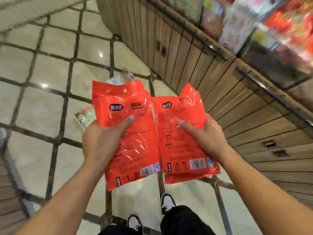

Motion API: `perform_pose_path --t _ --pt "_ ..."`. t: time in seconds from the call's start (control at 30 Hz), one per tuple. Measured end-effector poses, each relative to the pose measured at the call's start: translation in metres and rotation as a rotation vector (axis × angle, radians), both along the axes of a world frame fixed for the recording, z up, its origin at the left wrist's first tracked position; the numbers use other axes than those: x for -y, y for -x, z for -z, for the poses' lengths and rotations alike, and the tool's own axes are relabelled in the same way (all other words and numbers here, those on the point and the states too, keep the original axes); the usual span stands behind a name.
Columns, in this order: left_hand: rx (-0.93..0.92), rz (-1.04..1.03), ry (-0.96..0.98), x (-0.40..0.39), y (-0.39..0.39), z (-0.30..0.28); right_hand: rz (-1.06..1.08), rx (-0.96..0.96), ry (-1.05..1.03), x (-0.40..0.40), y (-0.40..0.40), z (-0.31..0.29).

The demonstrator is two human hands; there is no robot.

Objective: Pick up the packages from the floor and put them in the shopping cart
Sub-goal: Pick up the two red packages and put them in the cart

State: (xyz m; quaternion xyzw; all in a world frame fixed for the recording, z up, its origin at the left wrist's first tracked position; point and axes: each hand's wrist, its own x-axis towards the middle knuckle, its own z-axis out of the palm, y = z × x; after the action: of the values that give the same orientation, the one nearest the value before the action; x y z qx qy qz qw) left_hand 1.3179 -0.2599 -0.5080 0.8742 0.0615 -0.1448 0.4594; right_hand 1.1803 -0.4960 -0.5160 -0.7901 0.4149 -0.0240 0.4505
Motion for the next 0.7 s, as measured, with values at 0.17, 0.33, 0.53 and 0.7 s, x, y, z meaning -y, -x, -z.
perform_pose_path --t 0.17,0.33,0.53,0.7 --pt "0.128 0.195 0.118 0.046 -0.009 -0.196 0.184 0.174 0.069 0.03 0.026 -0.201" --pt "0.279 0.409 0.262 0.085 -0.002 -0.352 0.364 0.399 0.259 0.037 0.065 -0.359" --pt "0.347 0.665 0.394 0.128 0.051 -0.467 0.587 0.481 0.39 0.021 0.161 -0.471" --pt "0.253 0.837 0.51 0.16 0.134 -0.508 0.769 0.439 0.482 -0.004 0.272 -0.513"
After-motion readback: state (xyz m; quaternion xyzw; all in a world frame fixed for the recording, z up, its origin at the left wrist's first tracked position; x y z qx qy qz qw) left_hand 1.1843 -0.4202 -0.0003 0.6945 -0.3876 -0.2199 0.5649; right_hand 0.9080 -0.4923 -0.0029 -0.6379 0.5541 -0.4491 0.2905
